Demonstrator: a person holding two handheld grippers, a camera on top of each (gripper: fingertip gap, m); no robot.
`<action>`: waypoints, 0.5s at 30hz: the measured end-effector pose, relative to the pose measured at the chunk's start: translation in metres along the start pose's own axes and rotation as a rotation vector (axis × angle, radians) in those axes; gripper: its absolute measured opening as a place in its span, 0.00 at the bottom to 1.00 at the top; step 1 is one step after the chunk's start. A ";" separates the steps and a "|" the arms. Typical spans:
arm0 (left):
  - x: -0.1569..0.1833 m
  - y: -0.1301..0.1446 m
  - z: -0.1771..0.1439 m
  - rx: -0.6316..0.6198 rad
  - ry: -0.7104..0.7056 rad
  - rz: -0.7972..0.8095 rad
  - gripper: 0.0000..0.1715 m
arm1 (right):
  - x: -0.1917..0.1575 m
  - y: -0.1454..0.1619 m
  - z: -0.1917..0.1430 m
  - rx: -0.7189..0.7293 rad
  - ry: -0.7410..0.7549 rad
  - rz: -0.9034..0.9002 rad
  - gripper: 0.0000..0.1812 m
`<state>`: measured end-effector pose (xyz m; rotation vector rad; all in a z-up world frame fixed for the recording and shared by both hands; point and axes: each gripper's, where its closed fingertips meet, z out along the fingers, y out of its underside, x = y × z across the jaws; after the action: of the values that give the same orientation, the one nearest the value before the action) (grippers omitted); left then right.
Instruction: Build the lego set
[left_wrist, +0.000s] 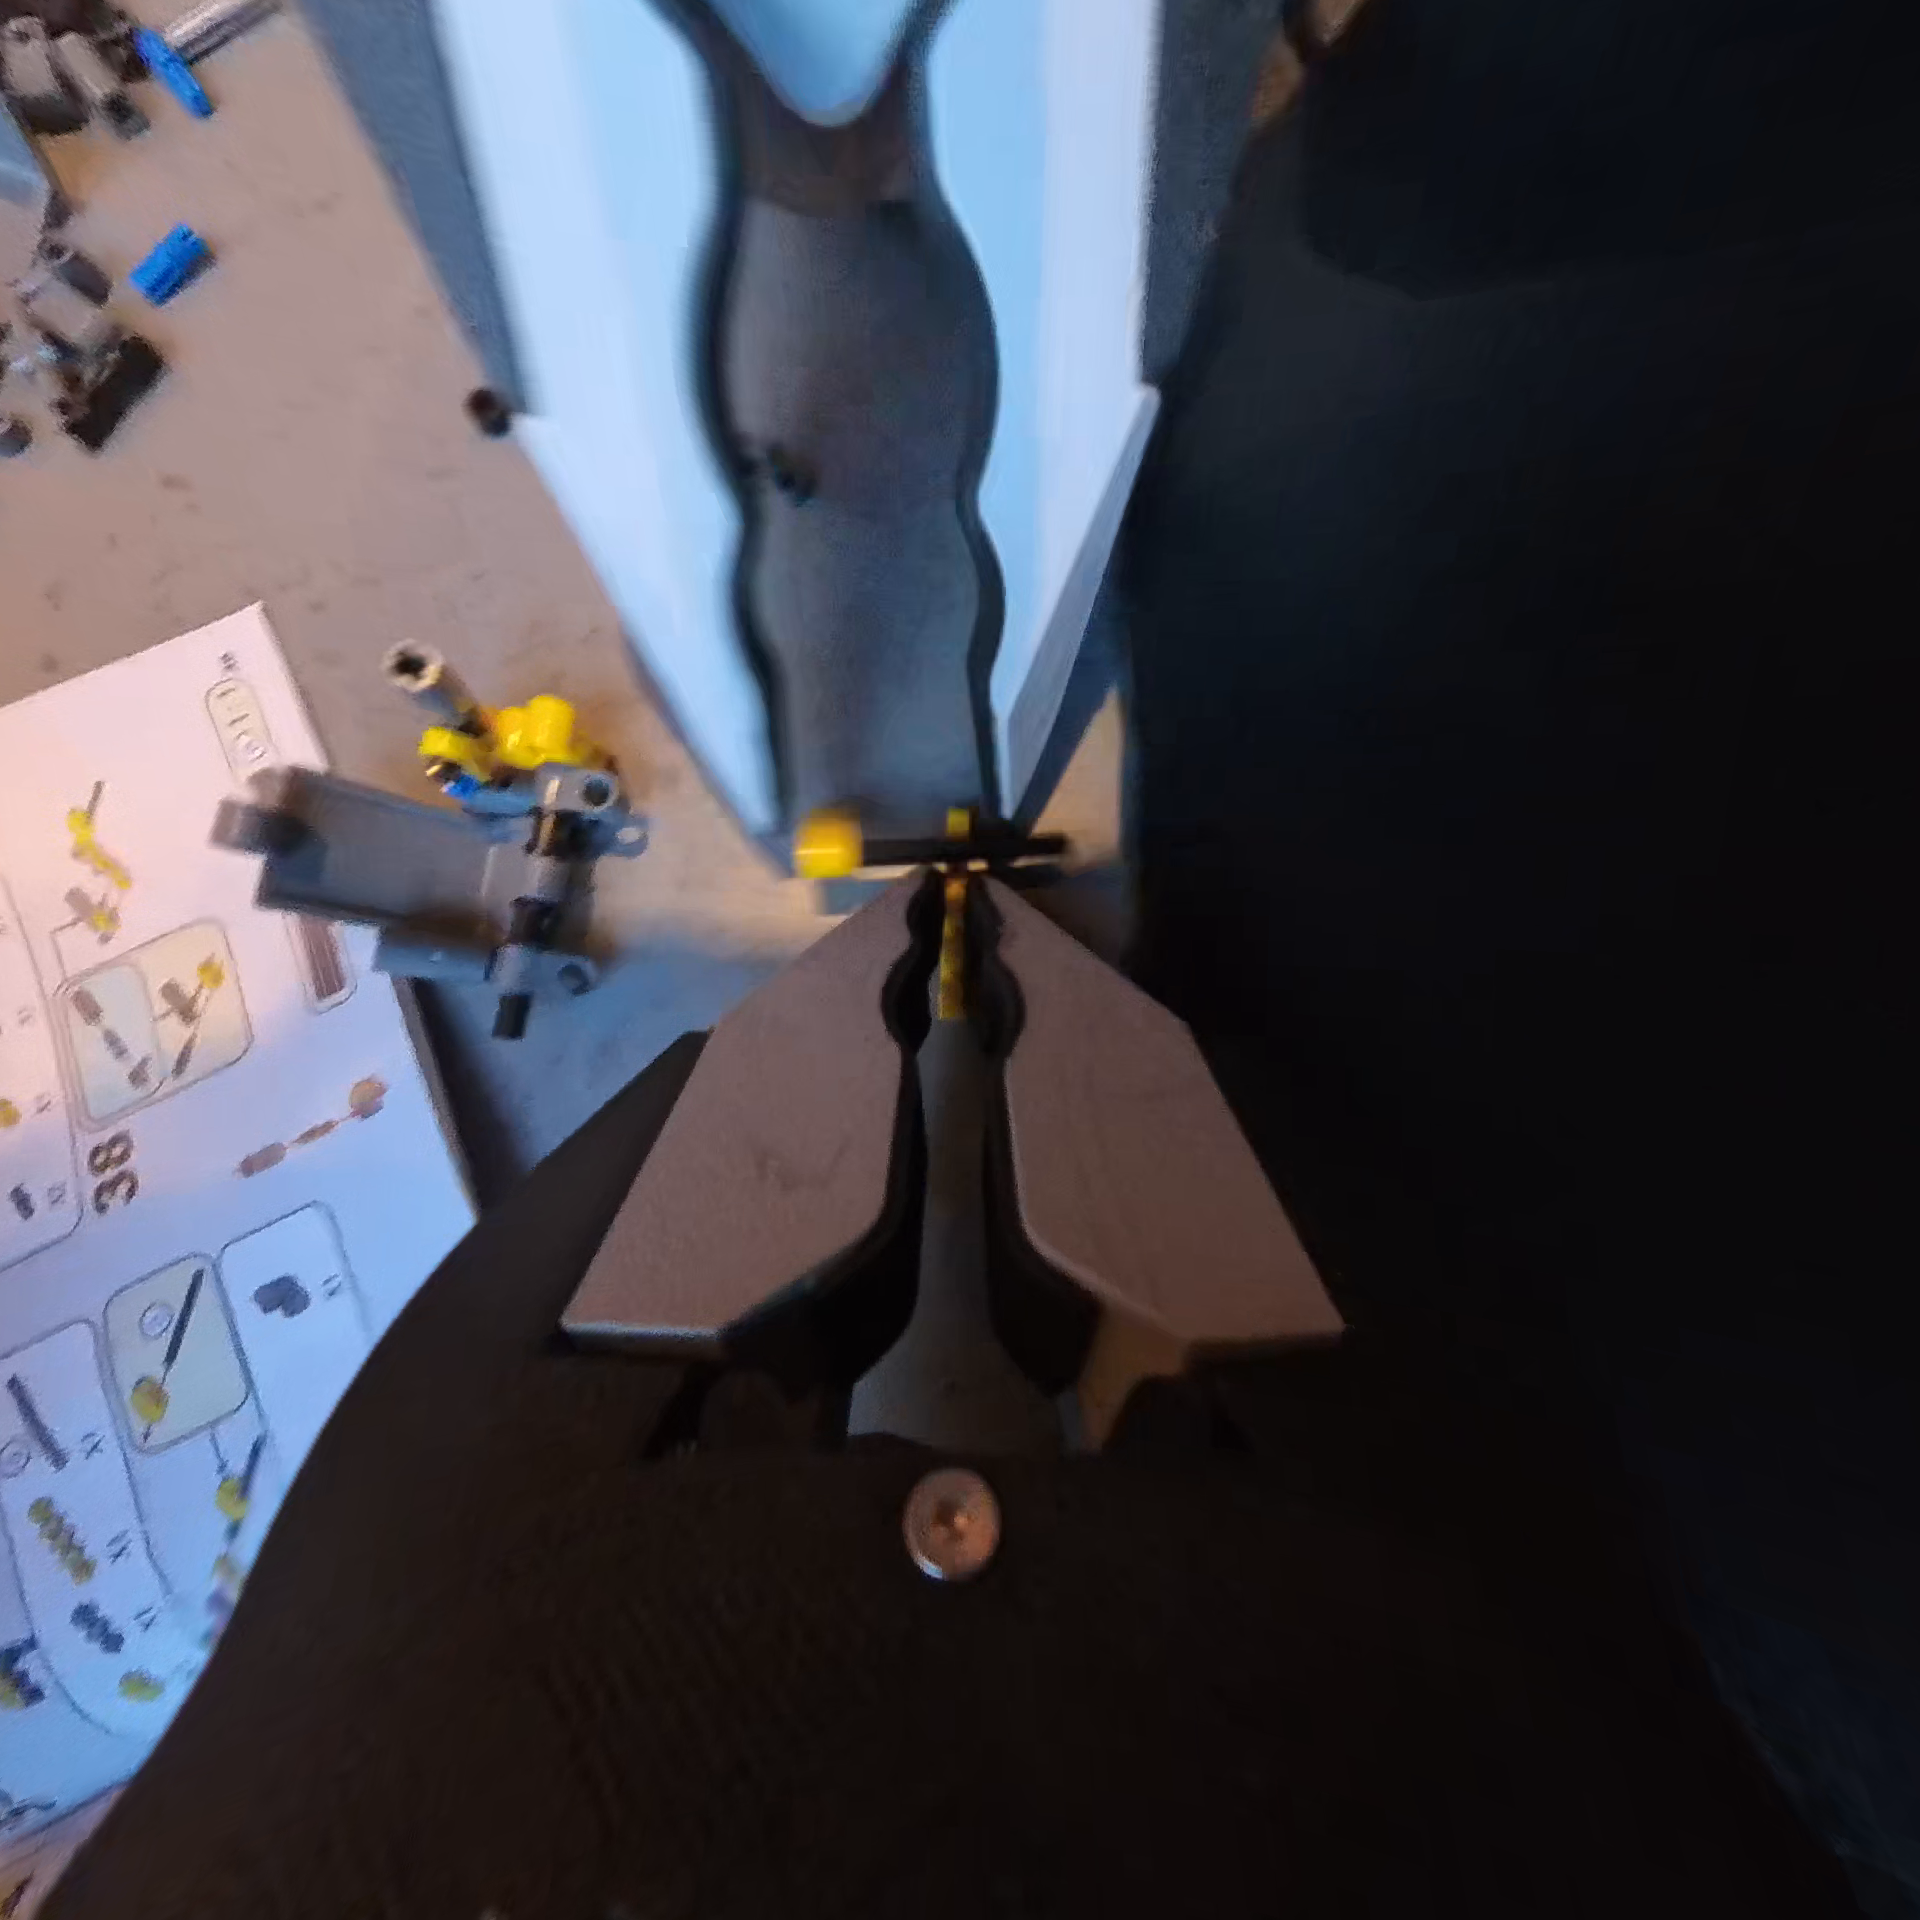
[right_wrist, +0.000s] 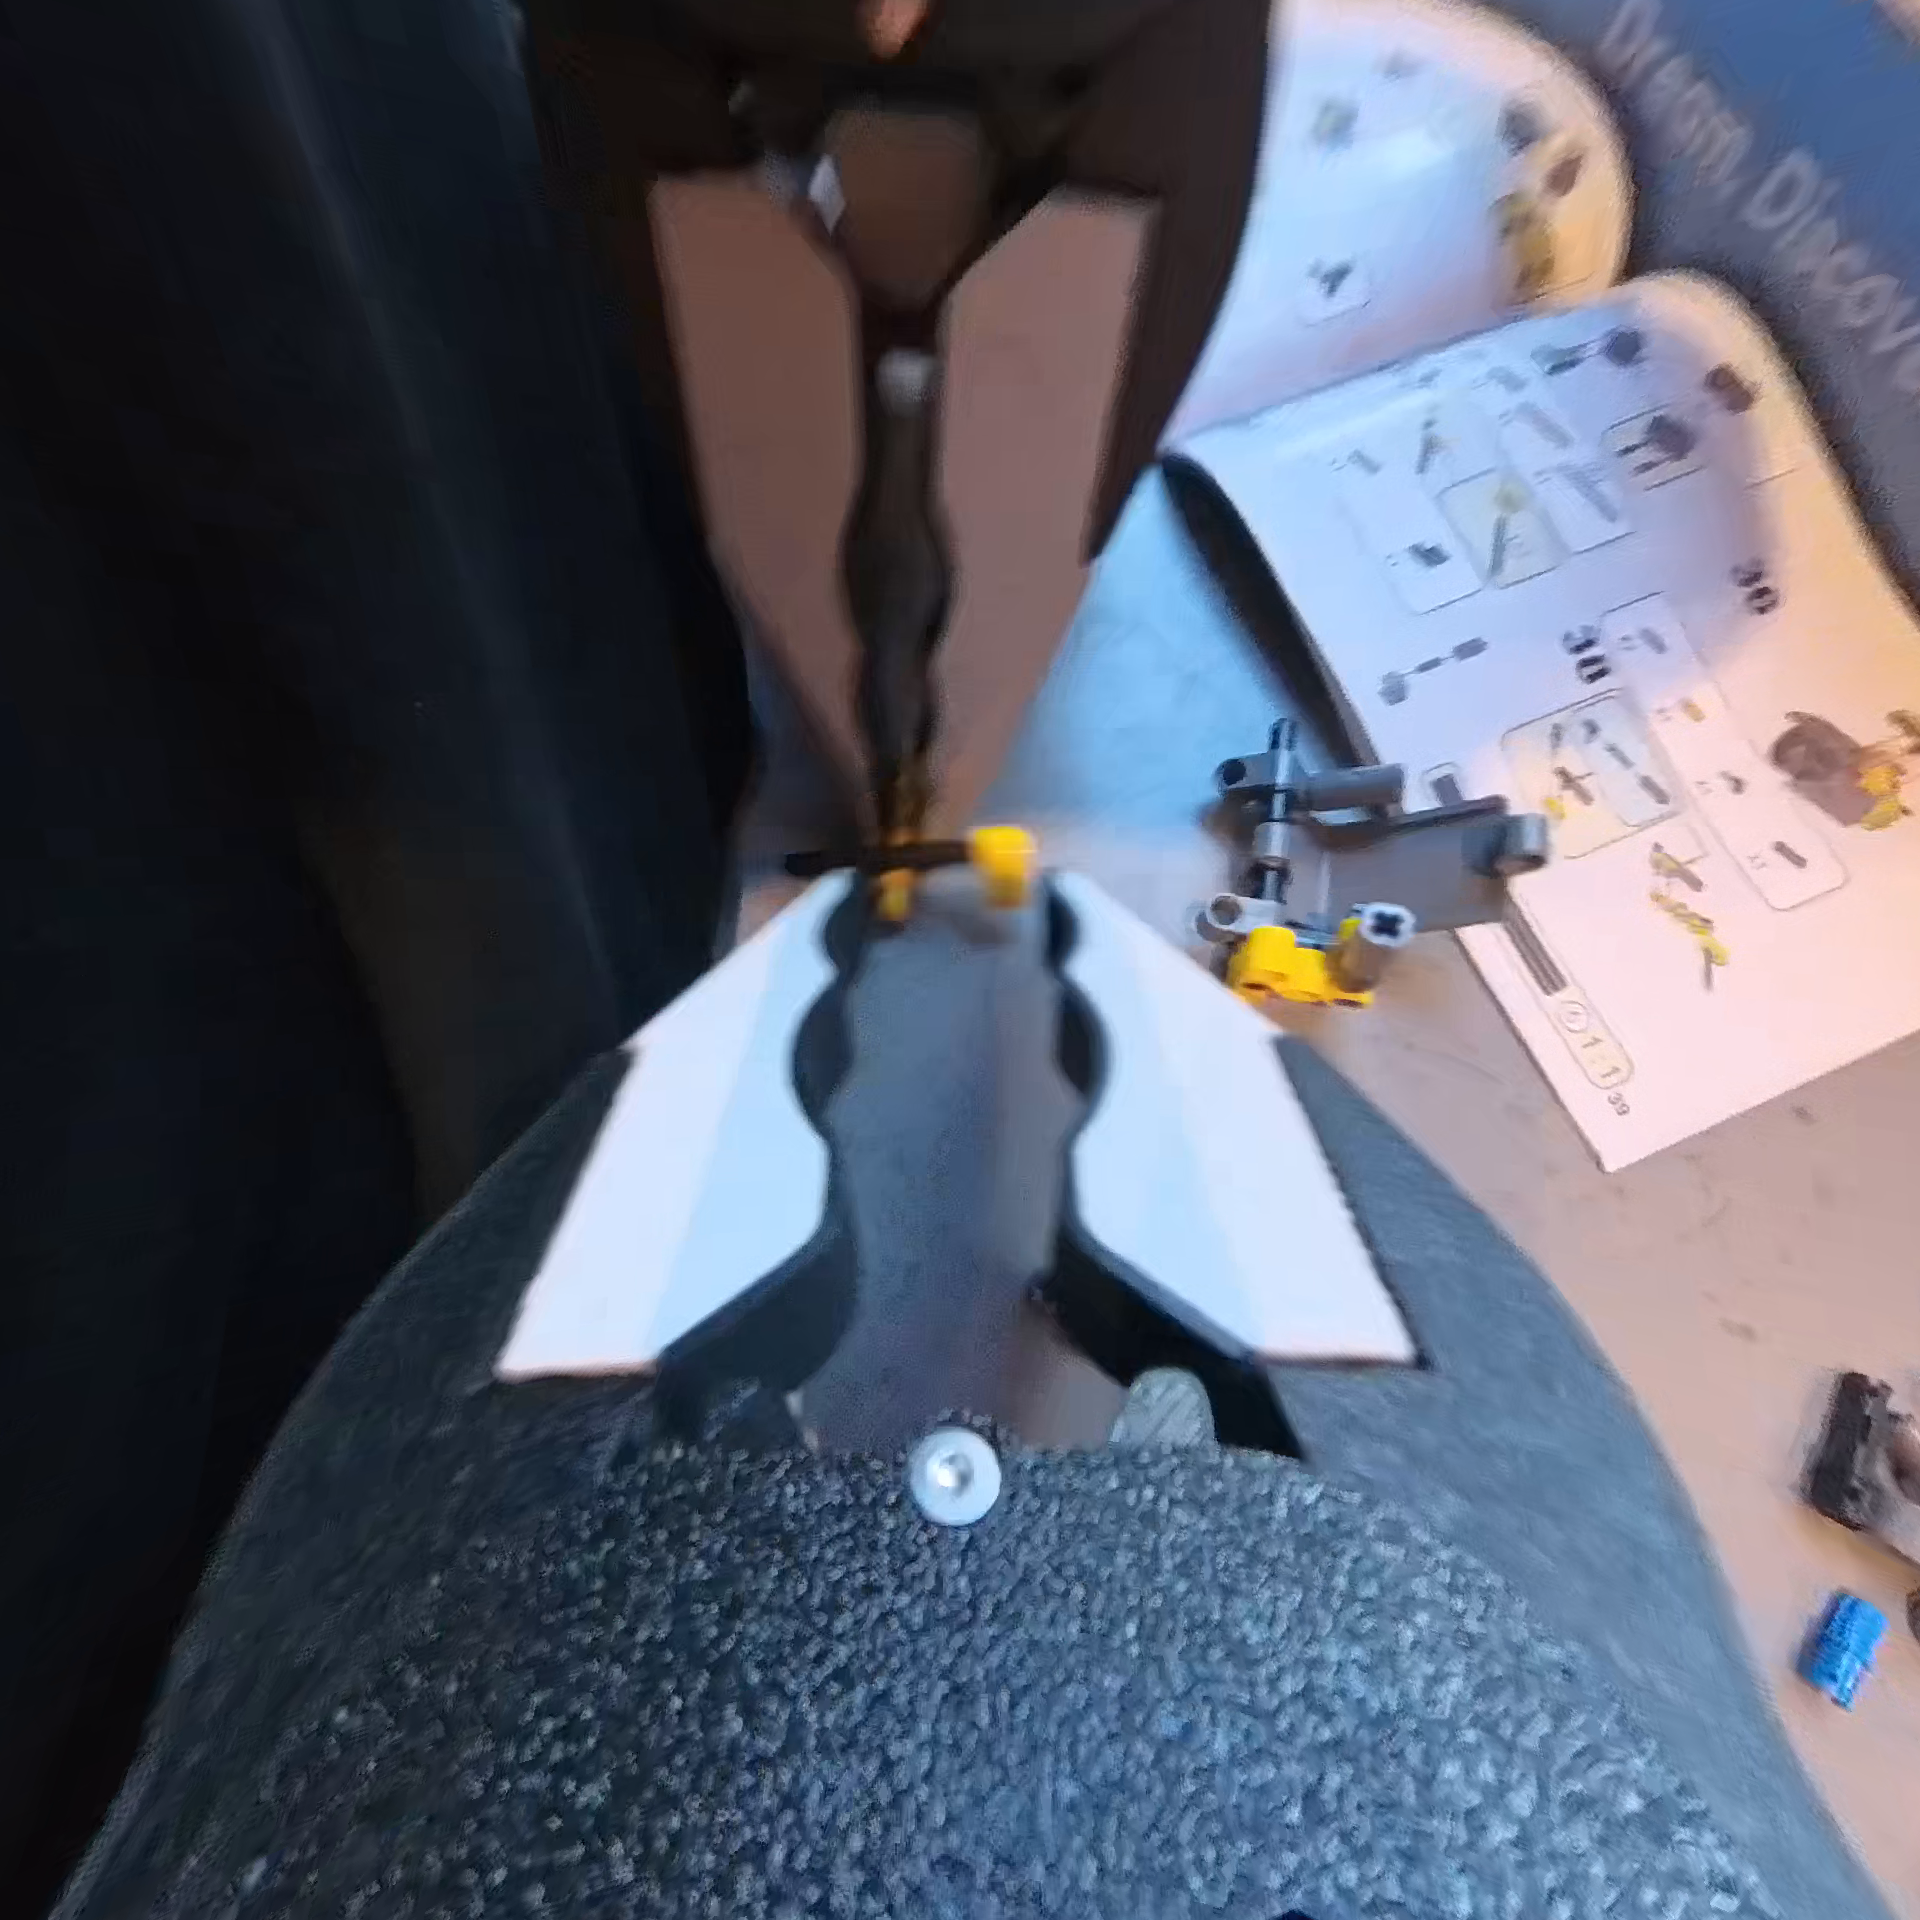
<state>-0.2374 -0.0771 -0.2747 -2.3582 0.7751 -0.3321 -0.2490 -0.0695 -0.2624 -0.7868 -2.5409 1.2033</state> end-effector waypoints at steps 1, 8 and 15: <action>0.004 -0.002 0.002 0.004 0.012 0.004 0.02 | -0.001 -0.003 -0.003 0.024 -0.008 0.003 0.25; -0.017 0.005 -0.005 -0.029 -0.096 -0.015 0.02 | -0.002 0.002 -0.006 -0.005 0.052 -0.019 0.28; -0.024 0.010 -0.010 -0.028 -0.138 -0.077 0.02 | 0.025 0.010 -0.023 -0.012 0.246 0.118 0.28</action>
<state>-0.2646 -0.0736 -0.2745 -2.4124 0.6289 -0.1891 -0.2567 -0.0361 -0.2560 -1.0321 -2.3327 1.0519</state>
